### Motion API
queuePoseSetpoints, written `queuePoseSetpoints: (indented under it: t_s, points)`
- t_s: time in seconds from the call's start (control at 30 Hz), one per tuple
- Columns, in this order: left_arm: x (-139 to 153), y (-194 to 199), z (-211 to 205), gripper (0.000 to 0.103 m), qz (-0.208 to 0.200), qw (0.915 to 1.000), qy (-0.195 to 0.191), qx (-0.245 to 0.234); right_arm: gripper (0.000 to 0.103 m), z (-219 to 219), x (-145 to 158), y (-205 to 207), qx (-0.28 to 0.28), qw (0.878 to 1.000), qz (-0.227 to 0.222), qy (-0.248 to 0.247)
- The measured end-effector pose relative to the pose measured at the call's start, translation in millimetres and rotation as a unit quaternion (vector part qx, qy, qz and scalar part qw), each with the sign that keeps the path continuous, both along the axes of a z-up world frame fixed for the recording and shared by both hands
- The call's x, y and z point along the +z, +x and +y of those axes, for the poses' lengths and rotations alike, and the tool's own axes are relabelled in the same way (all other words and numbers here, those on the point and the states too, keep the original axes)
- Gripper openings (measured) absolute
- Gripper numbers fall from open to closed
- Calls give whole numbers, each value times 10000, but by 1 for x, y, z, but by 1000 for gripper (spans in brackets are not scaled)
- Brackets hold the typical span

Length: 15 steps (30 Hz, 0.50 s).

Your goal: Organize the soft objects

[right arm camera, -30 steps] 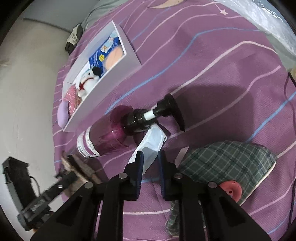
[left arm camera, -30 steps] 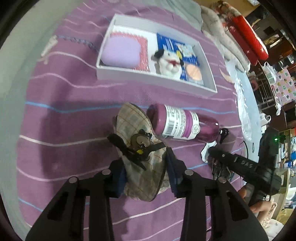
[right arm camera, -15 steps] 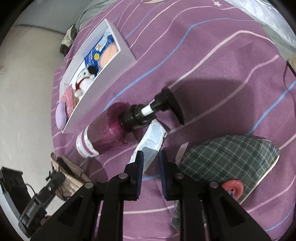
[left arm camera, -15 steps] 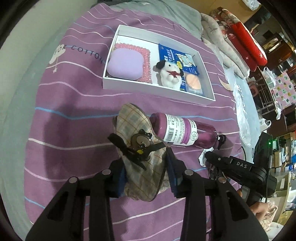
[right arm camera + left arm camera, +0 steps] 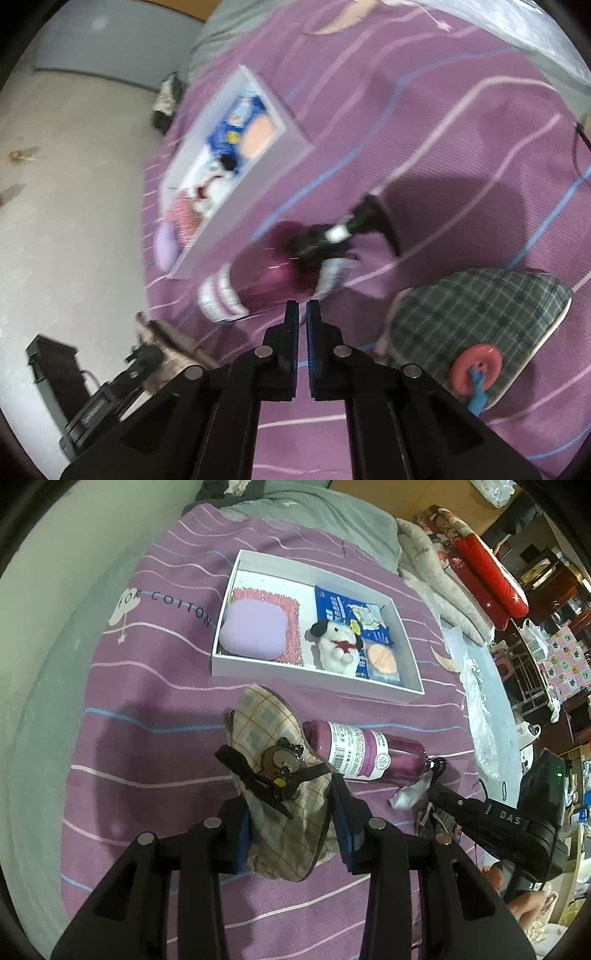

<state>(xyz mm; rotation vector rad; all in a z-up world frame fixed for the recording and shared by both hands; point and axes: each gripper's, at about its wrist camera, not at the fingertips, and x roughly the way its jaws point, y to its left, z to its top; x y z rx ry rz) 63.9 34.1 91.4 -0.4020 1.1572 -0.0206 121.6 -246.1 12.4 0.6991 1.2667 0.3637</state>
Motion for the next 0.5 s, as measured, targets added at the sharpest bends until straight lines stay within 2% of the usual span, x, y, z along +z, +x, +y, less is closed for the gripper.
queuePoseSetpoints:
  t_s: [0.2, 0.27, 0.37, 0.43, 0.5]
  points:
    - [10, -2, 1, 39, -187, 9998, -5, 5, 2, 8, 27, -6, 206, 9990, -389, 55]
    - [10, -1, 1, 39, -182, 9998, 28, 44, 3, 6, 29, -5, 251, 9990, -383, 9]
    - [7, 1, 0, 39, -151, 9998, 55, 78, 3, -5, 20, -2, 108, 9999, -6, -21]
    - [4, 4, -2, 39, -97, 9999, 77, 66, 5, -3, 8, 1, 180, 9993, 246, -225]
    - [0, 5, -5, 39, -44, 10000, 74, 19, 6, 2, -4, 3, 186, 9987, 451, -165]
